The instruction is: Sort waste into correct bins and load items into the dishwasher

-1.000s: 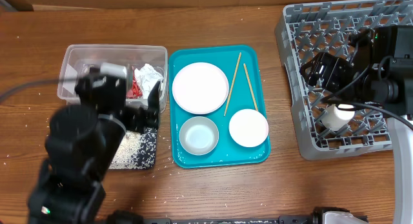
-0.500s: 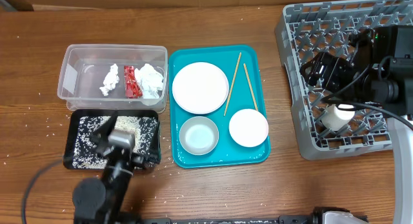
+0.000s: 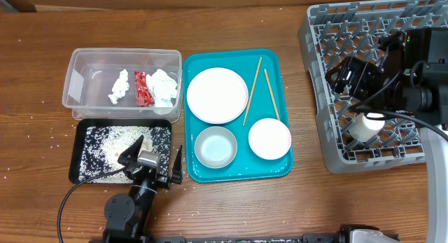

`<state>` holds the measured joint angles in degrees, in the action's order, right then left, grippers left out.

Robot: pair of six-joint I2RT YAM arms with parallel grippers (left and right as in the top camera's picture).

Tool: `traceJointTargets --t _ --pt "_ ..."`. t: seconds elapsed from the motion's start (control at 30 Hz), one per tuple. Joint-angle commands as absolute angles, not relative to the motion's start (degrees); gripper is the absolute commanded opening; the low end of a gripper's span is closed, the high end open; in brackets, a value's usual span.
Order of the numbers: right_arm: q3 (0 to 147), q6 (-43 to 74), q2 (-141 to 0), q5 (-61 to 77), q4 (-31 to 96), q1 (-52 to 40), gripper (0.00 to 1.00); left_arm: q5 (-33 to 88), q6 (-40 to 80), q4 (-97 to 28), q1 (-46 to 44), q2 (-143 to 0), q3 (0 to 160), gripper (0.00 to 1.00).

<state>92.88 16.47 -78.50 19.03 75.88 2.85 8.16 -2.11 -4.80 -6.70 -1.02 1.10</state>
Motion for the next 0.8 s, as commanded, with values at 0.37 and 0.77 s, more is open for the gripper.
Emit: traceJointTargets --t 0.37,0.77 --pt "93.3 16.5 -78.5 18.4 75.5 2.5 1.00 8.1 -3.0 -4.2 -6.3 -0.3 0.5 1.00" --pt "93.3 18.5 -78.5 21.9 70.2 2.5 1.00 8.2 -3.0 -4.2 -6.3 -0.3 0.5 1.00"
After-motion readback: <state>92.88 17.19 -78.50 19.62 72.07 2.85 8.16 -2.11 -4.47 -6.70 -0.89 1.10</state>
